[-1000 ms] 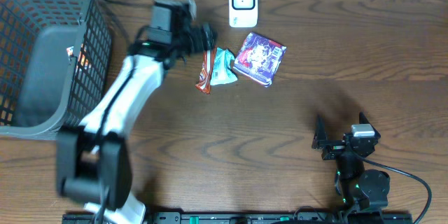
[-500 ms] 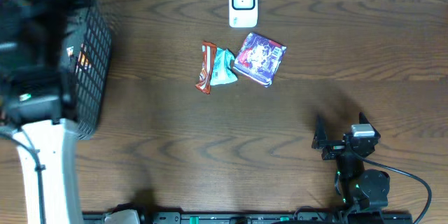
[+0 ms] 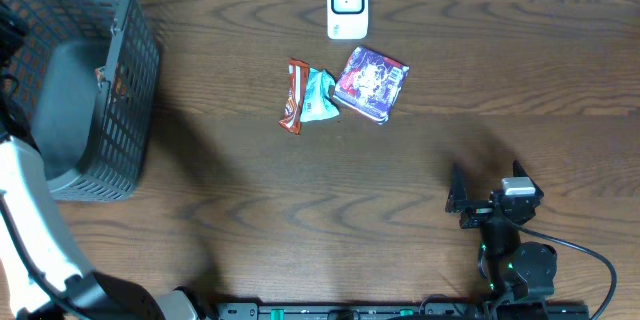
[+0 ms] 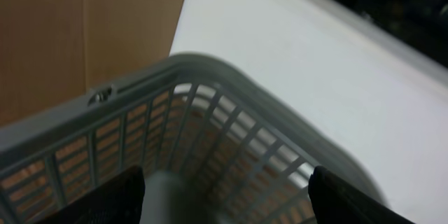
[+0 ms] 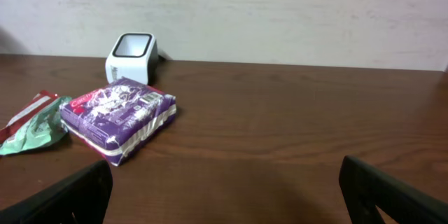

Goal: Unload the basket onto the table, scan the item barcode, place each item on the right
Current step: 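Reach the left gripper into the basket and grasp the orange Kleenex pack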

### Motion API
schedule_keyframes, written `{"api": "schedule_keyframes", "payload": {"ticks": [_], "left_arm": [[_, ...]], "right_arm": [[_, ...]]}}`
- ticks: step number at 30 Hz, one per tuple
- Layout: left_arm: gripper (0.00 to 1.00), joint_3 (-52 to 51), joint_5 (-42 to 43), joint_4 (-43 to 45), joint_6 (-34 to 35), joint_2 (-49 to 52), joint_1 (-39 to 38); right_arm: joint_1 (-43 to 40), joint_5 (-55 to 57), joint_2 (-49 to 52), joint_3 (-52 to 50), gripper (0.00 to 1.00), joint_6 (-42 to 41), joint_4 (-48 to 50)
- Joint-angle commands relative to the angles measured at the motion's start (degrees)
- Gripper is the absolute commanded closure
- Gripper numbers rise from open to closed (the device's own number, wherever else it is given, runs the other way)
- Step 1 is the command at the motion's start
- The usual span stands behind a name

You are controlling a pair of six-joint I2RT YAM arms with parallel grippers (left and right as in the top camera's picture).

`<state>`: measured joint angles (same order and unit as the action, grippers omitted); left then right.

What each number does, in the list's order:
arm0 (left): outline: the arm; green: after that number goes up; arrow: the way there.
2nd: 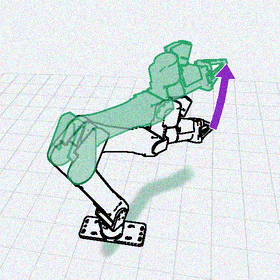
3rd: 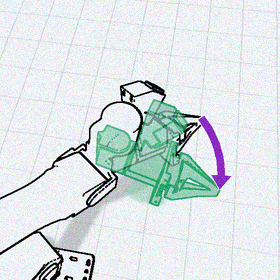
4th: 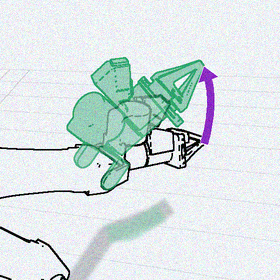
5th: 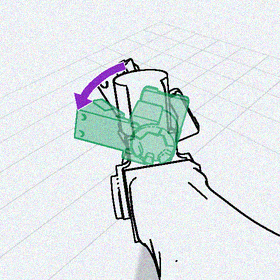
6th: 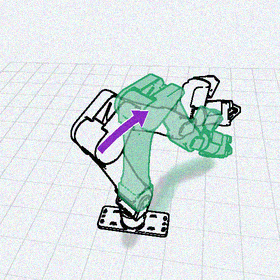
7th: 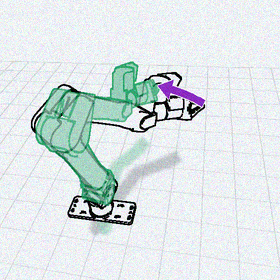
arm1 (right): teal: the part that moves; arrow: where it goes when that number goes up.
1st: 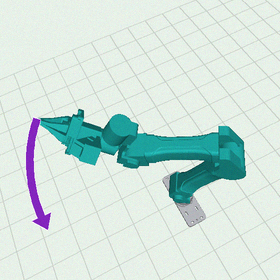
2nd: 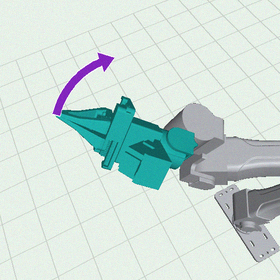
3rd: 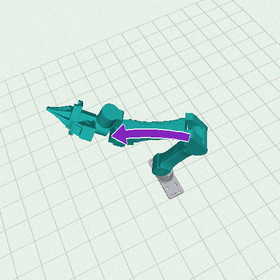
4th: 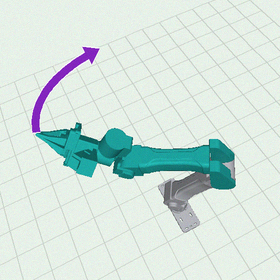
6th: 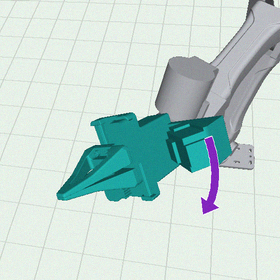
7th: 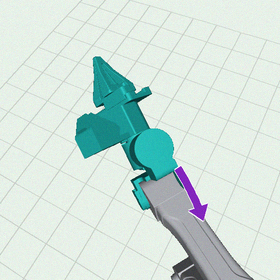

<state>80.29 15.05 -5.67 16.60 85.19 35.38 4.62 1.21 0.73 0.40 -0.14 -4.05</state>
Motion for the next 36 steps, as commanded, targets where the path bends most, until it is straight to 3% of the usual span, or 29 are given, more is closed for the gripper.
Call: {"api": "schedule_keyframes", "payload": {"ticks": [1,9,13,31,36], "left_arm": [[0.25,-0.02,0.09,-0.31,-2.93,3.74,-0.11],[0.25,-0.02,0.39,-1.22,-5.68,14.95,-0.17],[0.25,-0.02,0.44,-1.77,-11.21,19.28,-1.05],[0.25,-0.04,0.28,-1.77,-24.37,32.52,-4.72],[0.25,-0.04,0.24,-1.55,-25.22,34.45,-5.46]], "right_arm": [[-0.13,-0.07,-0.24,-0.09,0.01,0.61,-0.22],[-0.13,-0.07,-0.24,-0.09,0.01,0.61,-0.22],[-0.13,-0.07,-0.24,-0.09,0.01,0.61,-0.22],[-0.13,-0.07,-0.11,-0.09,0.01,0.61,-0.22],[-0.13,-0.07,-0.09,-0.09,0.01,0.61,-0.22]]}}
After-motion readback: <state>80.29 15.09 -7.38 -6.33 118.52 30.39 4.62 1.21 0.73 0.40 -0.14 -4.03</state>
